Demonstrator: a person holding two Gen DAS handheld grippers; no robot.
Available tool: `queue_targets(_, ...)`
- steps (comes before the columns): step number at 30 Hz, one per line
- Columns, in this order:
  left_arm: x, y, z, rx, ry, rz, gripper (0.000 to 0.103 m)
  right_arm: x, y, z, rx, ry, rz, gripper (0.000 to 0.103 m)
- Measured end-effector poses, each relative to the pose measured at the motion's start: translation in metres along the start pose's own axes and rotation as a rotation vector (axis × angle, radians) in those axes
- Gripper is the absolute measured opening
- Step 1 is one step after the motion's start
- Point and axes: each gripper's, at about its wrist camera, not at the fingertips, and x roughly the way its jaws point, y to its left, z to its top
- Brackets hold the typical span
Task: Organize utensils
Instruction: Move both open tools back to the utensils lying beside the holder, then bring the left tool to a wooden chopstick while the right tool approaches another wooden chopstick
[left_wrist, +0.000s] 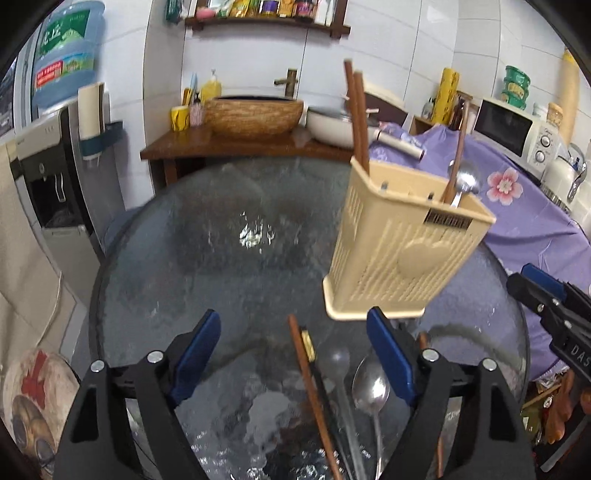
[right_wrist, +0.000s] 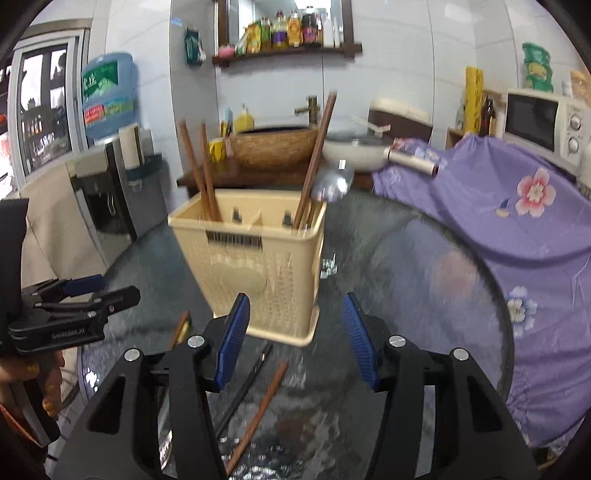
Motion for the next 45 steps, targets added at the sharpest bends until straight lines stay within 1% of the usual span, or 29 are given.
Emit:
queue_targets(1, 0.003, 0.002, -0.005, -0.002, 0.009, 0.008, 0.077, 0.004, 0.000, -0.005, 0.002, 0.020, 0.002, 0.053)
queue_targets(7, 0.020, 0.011, -0.022, 0.003, 0.071, 0.056, 0.062, 0.034, 0.002, -0.039, 0.025, 0.150, 0.005, 0.053)
queue_targets(8, 0.023, 0.012, -0.024, -0.001, 0.084, 0.053, 0.057, 0.038, 0.004, -0.043, 0.024, 0.165, 0.006, 0.053)
queue_targets(10, 0.029, 0.014, -0.027, -0.002, 0.103, 0.054, 0.053, 0.044, 0.008, -0.050, 0.025, 0.190, 0.012, 0.053)
queue_targets(12, 0.032, 0.013, -0.030, 0.001, 0.117, 0.061, 0.047, 0.049, 0.011, -0.053, 0.020, 0.206, 0.007, 0.053)
queue_targets(14, 0.035, 0.013, -0.031, -0.002, 0.124, 0.058, 0.045, 0.052, 0.013, -0.056, 0.022, 0.212, 0.005, 0.053)
queue_targets(21, 0.041, 0.004, -0.039, 0.011, 0.153, 0.033, 0.042, 0.061, 0.017, -0.060, 0.022, 0.251, 0.000, 0.053)
queue_targets(31, 0.040, -0.009, -0.052, 0.008, 0.185, -0.017, 0.041, 0.071, 0.021, -0.068, 0.025, 0.291, -0.010, 0.053)
queue_targets(35, 0.043, -0.014, -0.057, 0.025, 0.200, -0.012, 0.041, 0.072, 0.023, -0.068, 0.023, 0.295, -0.011, 0.053)
queue_targets(40, 0.043, -0.014, -0.063, 0.035, 0.205, 0.005, 0.037, 0.075, 0.024, -0.069, 0.018, 0.301, -0.024, 0.053)
queue_targets(45, 0.045, -0.009, -0.060, 0.042, 0.210, 0.013, 0.035, 0.078, 0.019, -0.070, 0.027, 0.310, -0.042, 0.050)
